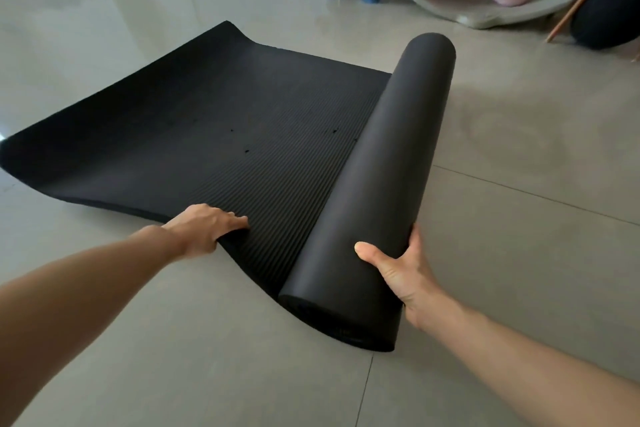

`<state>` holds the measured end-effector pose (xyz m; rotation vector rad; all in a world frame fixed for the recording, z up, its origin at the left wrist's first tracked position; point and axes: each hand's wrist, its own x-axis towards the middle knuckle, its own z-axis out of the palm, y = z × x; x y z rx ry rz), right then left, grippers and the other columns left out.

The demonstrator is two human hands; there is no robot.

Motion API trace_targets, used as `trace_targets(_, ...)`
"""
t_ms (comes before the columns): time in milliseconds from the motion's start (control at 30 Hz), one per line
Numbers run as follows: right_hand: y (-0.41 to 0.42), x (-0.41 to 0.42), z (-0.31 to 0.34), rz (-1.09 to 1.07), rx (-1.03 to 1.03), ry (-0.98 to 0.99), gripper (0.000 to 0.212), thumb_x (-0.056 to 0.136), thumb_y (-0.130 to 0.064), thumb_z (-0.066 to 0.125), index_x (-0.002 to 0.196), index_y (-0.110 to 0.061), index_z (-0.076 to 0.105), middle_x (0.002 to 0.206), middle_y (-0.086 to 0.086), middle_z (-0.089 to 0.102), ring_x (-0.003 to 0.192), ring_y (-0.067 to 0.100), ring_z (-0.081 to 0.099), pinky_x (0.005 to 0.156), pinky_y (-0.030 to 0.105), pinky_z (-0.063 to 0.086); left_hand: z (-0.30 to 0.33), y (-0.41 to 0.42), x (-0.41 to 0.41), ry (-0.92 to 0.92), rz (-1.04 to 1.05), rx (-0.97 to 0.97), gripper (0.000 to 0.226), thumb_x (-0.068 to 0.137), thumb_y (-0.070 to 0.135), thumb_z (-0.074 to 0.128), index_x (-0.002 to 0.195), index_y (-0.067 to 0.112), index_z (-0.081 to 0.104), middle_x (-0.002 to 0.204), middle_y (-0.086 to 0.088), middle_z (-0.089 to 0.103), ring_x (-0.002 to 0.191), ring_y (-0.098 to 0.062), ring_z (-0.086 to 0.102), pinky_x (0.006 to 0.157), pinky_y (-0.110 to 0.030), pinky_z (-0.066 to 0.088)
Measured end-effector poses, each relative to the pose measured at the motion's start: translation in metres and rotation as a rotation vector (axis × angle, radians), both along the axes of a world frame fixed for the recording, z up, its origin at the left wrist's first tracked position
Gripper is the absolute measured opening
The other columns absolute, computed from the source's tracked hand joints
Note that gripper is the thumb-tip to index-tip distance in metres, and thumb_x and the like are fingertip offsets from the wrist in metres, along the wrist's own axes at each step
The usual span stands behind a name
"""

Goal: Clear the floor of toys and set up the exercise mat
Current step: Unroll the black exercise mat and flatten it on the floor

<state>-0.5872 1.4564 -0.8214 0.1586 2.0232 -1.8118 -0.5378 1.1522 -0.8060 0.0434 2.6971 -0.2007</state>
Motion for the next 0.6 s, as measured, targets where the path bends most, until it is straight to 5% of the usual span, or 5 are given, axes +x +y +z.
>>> trace_targets(300, -0.009, -0.002, -0.008, 0.050, -0.040, 0.019, 0.087, 0.064, -0.026, 0.084, 0.133, -0.034, 0.032, 0.124, -0.009, 0.056, 0.111, 0.012, 0.056, 0.100, 0.038, 0.044, -0.017, -0.015, 0.001, -0.160, 0.122, 0.030, 0.073, 0.082, -0.003, 0.042, 0.145, 0.030, 0.025, 0.146, 0.003, 0.038, 0.131, -0.019, 0.039, 0.104, -0.031, 0.036)
trace_targets(367, -0.003, -0.001, -0.009, 0.051, -0.066, 0.020, 0.084, 0.062, -0.026, 0.085, 0.129, -0.034, 0.036, 0.119, -0.011, 0.059, 0.107, 0.009, 0.058, 0.096, 0.035, 0.046, -0.020, -0.004, -0.006, -0.231, 0.257, 0.199, 0.065, 0.086, -0.006, 0.040, 0.144, 0.023, 0.029, 0.146, -0.003, 0.038, 0.133, -0.021, 0.037, 0.108, -0.033, 0.033)
trace_targets(500, 0.010, 0.000, -0.011, 0.062, -0.117, -0.019, 0.086, 0.061, -0.026, 0.080, 0.132, -0.032, 0.032, 0.121, -0.007, 0.058, 0.107, 0.012, 0.059, 0.089, 0.031, 0.050, -0.013, 0.058, -0.049, 0.003, 0.580, 0.833, 0.048, 0.093, 0.003, 0.042, 0.139, 0.013, 0.038, 0.139, -0.010, 0.047, 0.128, -0.025, 0.044, 0.109, -0.037, 0.033)
trace_targets(600, 0.019, -0.002, -0.008, 0.090, -0.108, -0.072, 0.090, 0.058, -0.030, 0.082, 0.132, -0.034, 0.031, 0.122, -0.005, 0.057, 0.107, 0.015, 0.058, 0.088, 0.035, 0.052, -0.004, 0.112, -0.075, -0.024, 0.727, 1.089, 0.040, 0.094, 0.012, 0.037, 0.134, 0.018, 0.043, 0.126, -0.006, 0.052, 0.111, -0.021, 0.053, 0.090, -0.036, 0.047)
